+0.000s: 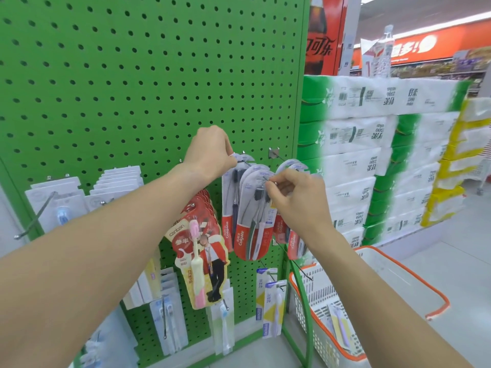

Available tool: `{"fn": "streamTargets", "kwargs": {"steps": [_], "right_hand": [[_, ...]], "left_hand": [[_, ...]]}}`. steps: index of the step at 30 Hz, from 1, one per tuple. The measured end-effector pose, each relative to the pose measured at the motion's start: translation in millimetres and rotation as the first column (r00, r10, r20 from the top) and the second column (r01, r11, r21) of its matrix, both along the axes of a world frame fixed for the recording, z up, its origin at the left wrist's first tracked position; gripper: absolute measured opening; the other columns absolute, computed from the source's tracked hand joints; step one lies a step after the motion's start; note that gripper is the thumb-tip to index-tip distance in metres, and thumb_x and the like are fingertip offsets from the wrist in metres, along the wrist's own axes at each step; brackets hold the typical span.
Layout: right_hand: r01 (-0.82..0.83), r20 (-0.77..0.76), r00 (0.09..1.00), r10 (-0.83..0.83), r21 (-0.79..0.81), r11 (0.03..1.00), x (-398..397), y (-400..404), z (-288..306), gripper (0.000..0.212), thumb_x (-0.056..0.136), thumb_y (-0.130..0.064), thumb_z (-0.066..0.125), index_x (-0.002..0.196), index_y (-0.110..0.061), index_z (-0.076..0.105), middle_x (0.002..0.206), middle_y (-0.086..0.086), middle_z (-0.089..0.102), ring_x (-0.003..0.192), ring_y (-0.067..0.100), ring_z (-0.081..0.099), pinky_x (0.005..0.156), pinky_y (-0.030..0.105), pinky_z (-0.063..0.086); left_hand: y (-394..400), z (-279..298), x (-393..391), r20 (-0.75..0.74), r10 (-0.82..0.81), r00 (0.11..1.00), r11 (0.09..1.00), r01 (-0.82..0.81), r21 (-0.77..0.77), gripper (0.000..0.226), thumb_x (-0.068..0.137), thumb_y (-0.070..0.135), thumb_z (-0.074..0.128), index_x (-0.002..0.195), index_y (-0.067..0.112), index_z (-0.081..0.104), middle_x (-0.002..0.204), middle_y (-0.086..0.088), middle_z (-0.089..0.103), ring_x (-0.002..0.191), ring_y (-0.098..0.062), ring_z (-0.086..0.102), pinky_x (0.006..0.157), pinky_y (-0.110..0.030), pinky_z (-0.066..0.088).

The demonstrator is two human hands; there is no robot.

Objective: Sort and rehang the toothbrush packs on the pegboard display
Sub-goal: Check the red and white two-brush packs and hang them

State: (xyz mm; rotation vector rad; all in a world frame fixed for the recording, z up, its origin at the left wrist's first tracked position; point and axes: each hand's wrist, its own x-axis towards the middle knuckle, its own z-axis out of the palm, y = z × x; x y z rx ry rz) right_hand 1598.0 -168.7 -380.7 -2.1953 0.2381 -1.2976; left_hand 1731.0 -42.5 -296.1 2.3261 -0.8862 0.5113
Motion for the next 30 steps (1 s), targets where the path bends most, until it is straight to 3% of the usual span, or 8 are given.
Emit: {"fn": "streamTargets", "kwargs": {"steps": [8, 10, 12, 15, 19, 23, 26, 30], "right_hand": [[0.006, 0.001, 1.000, -0.006, -0.007, 1.000, -2, 3, -3, 0.006, 0.092, -0.016, 0.071, 0.093, -0.014, 0.077, 0.075, -0.010, 0.068, 0.069, -0.001, 0.063, 0.074, 0.026, 0.056], [0.016, 0.007, 1.000, -0.016, -0.018, 1.000, -4, 6, -6, 0.011, 0.093, -0.018, 0.070, 0.102, -0.016, 0.076, 0.091, -0.005, 0.066, 0.077, -0.002, 0.060, 0.076, 0.014, 0.050], [0.020, 0.087, 0.996, -0.021, 0.015, 1.000, -8, 13, -11, 0.018, 0.092, -0.016, 0.070, 0.110, -0.016, 0.071, 0.103, -0.002, 0.056, 0.083, 0.002, 0.058, 0.073, 0.005, 0.042], [-0.023, 0.293, 0.956, 0.014, 0.027, 0.999, -17, 28, -18, 0.017, 0.091, -0.003, 0.068, 0.106, -0.010, 0.067, 0.101, -0.001, 0.050, 0.081, 0.010, 0.059, 0.063, 0.011, 0.045], [-0.082, 0.381, 0.918, 0.105, -0.075, 0.994, -22, 48, -25, 0.021, 0.088, 0.003, 0.067, 0.107, -0.007, 0.067, 0.110, -0.001, 0.049, 0.079, 0.025, 0.061, 0.070, 0.022, 0.049], [-0.128, 0.368, 0.917, 0.150, -0.085, 0.988, -25, 65, -29, 0.039, 0.092, -0.004, 0.068, 0.130, -0.001, 0.059, 0.132, 0.008, 0.048, 0.122, 0.027, 0.054, 0.096, 0.051, 0.051], [-0.169, 0.343, 0.921, 0.183, -0.071, 0.983, -30, 74, -31, 0.050, 0.095, -0.009, 0.066, 0.141, -0.002, 0.050, 0.140, 0.007, 0.050, 0.136, 0.020, 0.048, 0.107, 0.051, 0.045], [-0.220, 0.343, 0.922, 0.179, 0.085, 0.972, -39, 81, -42, 0.049, 0.098, -0.018, 0.063, 0.144, -0.018, 0.046, 0.135, -0.008, 0.057, 0.124, 0.023, 0.060, 0.101, 0.054, 0.050]], "left_hand": [[19, 8, -22, 0.105, 0.019, 0.994, 0.999, -0.013, -0.051, 0.008, 0.088, 0.008, 0.062, 0.081, 0.009, 0.066, 0.072, -0.011, 0.065, 0.061, -0.022, 0.053, 0.066, -0.038, 0.057], [27, 7, -28, 0.141, 0.023, 0.990, 0.993, -0.007, -0.116, 0.013, 0.089, 0.008, 0.061, 0.091, 0.002, 0.072, 0.074, -0.011, 0.069, 0.059, -0.020, 0.056, 0.059, -0.032, 0.053], [38, 3, -35, 0.236, 0.044, 0.971, 0.980, 0.004, -0.199, 0.020, 0.090, 0.009, 0.059, 0.102, 0.003, 0.074, 0.077, -0.005, 0.067, 0.066, -0.017, 0.057, 0.067, -0.027, 0.049], [51, -9, -47, 0.380, 0.041, 0.924, 0.921, 0.112, -0.372, 0.022, 0.094, 0.009, 0.059, 0.110, 0.007, 0.073, 0.089, -0.002, 0.065, 0.078, -0.016, 0.059, 0.081, -0.034, 0.053], [57, -26, -61, 0.481, 0.012, 0.877, 0.801, 0.279, -0.529, 0.021, 0.100, 0.009, 0.058, 0.116, 0.005, 0.071, 0.098, -0.001, 0.062, 0.081, -0.009, 0.058, 0.072, -0.024, 0.053], [58, -38, -74, 0.549, -0.001, 0.836, 0.713, 0.386, -0.586, 0.020, 0.102, 0.004, 0.057, 0.116, -0.002, 0.070, 0.099, -0.002, 0.056, 0.079, -0.010, 0.055, 0.067, -0.014, 0.043], [59, -48, -86, 0.542, -0.045, 0.839, 0.673, 0.427, -0.604, 0.020, 0.102, 0.001, 0.056, 0.116, -0.003, 0.070, 0.099, -0.005, 0.056, 0.079, -0.013, 0.056, 0.069, -0.016, 0.044], [61, -69, -107, 0.360, -0.157, 0.920, 0.637, 0.372, -0.675, 0.021, 0.103, 0.008, 0.057, 0.118, 0.003, 0.070, 0.103, -0.003, 0.063, 0.081, -0.010, 0.060, 0.069, -0.020, 0.048]]}}
